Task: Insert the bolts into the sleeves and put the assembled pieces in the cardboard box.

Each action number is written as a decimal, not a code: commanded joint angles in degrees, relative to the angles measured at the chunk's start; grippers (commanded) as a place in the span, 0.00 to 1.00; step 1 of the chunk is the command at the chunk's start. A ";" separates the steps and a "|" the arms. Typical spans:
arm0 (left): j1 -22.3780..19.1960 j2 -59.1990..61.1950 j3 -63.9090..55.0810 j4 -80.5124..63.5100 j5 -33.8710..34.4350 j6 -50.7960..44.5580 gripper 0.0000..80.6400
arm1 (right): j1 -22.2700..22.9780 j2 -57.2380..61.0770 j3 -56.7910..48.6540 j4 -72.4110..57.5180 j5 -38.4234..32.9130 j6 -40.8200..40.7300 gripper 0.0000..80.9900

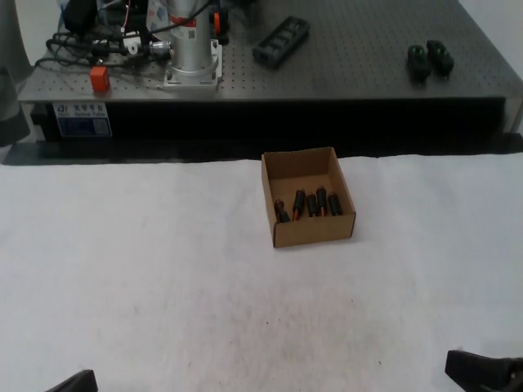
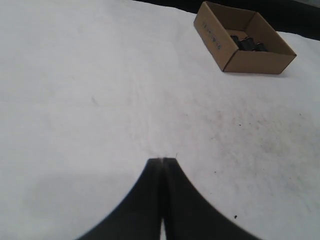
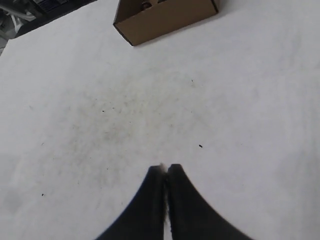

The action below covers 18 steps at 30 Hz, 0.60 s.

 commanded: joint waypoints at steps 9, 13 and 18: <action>-0.13 -0.36 -0.29 -0.01 0.51 -0.60 0.00 | 4.23 1.92 -0.08 -0.71 -0.53 0.79 0.03; -0.13 -0.36 -0.29 -0.01 0.51 -0.60 0.00 | 5.18 2.29 -0.08 -0.71 -0.53 0.79 0.03; -0.13 -0.36 -0.29 -0.01 0.51 -0.60 0.00 | 5.18 2.29 -0.08 -0.71 -0.53 0.79 0.03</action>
